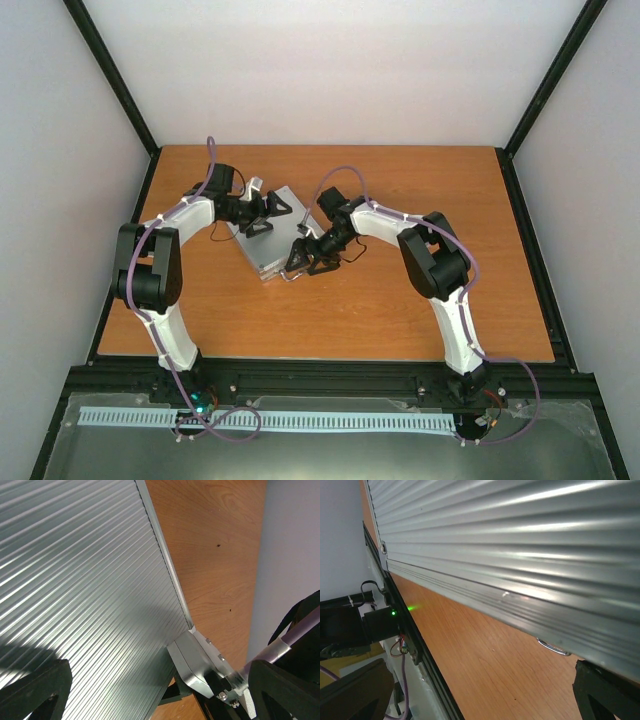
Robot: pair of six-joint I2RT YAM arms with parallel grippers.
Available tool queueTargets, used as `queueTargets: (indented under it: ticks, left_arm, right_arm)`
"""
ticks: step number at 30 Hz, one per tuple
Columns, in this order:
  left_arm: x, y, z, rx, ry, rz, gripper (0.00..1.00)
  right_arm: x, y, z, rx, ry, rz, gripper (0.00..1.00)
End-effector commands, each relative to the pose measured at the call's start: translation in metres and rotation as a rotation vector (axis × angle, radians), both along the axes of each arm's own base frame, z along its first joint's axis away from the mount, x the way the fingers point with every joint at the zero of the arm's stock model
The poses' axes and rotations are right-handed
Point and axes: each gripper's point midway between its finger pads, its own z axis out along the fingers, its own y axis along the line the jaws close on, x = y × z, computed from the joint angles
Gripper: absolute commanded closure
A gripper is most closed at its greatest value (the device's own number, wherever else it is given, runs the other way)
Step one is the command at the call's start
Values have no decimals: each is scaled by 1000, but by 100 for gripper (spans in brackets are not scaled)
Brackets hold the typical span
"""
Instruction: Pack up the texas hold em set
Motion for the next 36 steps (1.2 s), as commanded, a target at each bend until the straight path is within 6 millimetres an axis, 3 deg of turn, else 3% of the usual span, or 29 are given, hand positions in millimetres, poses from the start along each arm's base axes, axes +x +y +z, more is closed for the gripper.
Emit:
queueTargets:
  ticks: [1,22,30,36]
  left_arm:
    - [-9,4,-25,39,72,5,0]
    - [-11,4,-28,41,77,0,0]
    - [-11,4,-28,42,78,-1,0]
    - [-11,4,-30,42,82,-2,0]
  right_arm:
    - [4,9,-6,18,27,-11,0]
    - [35,27,38,89,-72,-88,0]
    - [35,10,12,-50,-94,-93,0]
    - [27,8,0,-63,-64,-77,0]
